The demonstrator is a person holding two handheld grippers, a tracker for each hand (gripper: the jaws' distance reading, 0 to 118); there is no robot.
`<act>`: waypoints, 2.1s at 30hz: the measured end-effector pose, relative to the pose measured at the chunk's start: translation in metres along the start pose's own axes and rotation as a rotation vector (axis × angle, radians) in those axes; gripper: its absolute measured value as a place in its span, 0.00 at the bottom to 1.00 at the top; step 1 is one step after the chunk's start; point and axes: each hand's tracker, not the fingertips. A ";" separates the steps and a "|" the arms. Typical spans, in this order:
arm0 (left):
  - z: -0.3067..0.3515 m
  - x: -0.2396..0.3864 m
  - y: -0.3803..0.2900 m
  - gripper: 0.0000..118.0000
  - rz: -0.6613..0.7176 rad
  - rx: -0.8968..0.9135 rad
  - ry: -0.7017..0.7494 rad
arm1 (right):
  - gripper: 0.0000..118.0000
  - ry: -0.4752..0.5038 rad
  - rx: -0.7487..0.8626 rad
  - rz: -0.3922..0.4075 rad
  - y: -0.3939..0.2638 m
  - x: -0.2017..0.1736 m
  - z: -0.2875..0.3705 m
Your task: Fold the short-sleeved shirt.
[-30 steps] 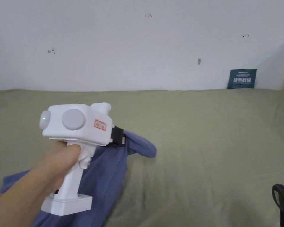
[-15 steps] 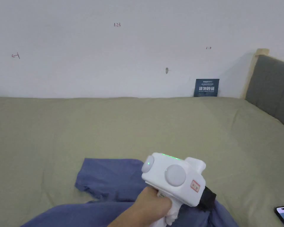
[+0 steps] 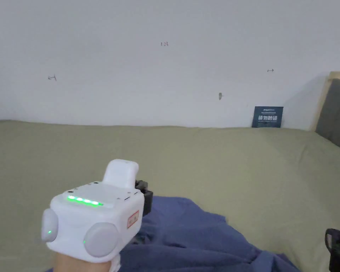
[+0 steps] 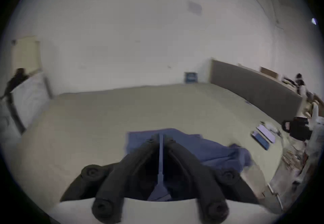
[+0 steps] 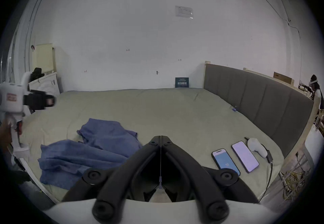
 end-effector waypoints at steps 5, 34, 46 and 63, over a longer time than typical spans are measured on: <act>0.073 -0.059 -0.043 0.00 0.037 0.025 0.193 | 0.00 0.042 0.017 0.002 0.003 -0.017 -0.008; -0.075 -0.210 -0.148 0.86 0.605 -0.842 0.242 | 0.00 0.004 -0.125 0.076 -0.023 -0.008 -0.021; -0.051 -0.202 -0.131 0.02 0.492 -0.757 0.215 | 0.23 0.132 -0.365 0.046 -0.003 0.009 -0.095; -0.049 -0.192 -0.126 0.02 0.456 -0.749 0.160 | 0.10 0.147 -0.881 0.003 -0.037 -0.012 -0.219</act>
